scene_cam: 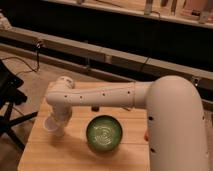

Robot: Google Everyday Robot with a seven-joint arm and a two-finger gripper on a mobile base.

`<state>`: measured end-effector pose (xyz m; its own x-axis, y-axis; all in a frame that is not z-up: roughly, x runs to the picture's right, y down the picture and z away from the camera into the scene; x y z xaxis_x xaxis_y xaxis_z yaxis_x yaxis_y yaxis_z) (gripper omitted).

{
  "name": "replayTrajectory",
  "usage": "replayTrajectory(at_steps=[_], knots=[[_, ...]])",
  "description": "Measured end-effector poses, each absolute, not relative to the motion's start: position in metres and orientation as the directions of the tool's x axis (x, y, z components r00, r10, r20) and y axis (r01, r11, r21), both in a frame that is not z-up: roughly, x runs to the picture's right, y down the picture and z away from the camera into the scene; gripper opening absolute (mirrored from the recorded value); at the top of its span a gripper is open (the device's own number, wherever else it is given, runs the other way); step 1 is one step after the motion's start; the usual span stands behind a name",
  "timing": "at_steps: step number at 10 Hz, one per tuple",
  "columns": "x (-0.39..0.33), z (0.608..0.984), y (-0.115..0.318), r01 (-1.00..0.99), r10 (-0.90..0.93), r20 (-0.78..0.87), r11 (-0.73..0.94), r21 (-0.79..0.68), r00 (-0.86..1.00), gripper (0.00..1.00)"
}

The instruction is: Pick up the ceramic cup

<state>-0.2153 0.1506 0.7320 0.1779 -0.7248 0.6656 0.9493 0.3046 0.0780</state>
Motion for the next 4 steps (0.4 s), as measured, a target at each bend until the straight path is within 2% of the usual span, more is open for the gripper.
replayTrajectory(at_steps=[4], knots=[[-0.211,0.718,0.125,0.952,-0.733,0.661,0.292,0.089,0.163,0.03]])
